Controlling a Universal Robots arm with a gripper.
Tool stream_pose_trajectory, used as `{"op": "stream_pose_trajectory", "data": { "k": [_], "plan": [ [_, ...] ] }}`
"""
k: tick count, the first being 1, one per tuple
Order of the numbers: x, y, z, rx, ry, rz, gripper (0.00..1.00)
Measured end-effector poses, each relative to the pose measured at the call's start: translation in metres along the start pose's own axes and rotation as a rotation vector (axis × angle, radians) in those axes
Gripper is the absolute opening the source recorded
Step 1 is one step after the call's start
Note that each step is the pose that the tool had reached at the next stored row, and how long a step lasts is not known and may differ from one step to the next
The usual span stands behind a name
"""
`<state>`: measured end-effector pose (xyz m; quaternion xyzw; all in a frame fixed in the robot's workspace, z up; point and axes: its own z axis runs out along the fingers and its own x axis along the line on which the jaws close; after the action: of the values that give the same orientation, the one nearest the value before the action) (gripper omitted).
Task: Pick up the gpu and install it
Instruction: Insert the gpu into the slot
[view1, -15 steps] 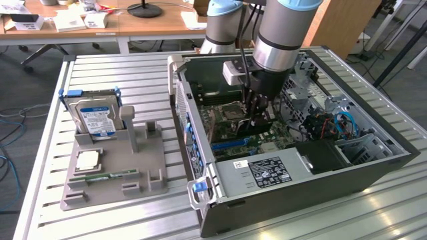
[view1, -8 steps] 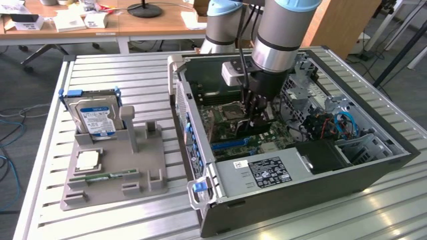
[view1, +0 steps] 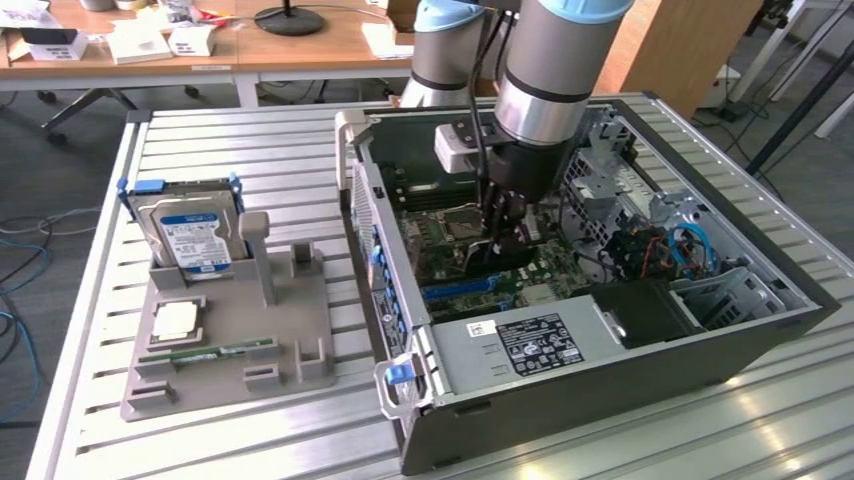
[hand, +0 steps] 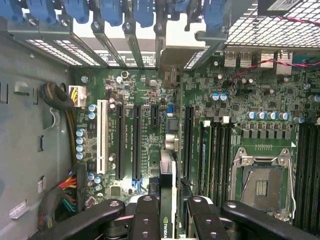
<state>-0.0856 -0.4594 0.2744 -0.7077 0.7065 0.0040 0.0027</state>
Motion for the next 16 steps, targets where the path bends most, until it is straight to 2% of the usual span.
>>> {"op": "stream_pose_trajectory", "data": {
  "k": [7,16],
  "plan": [
    [0.0000,0.0030,0.0002,0.0001,0.0001,0.000,0.26],
    [0.0001,0.0058,0.0060,0.0001,0.0003,0.000,0.26]
  ]
}}
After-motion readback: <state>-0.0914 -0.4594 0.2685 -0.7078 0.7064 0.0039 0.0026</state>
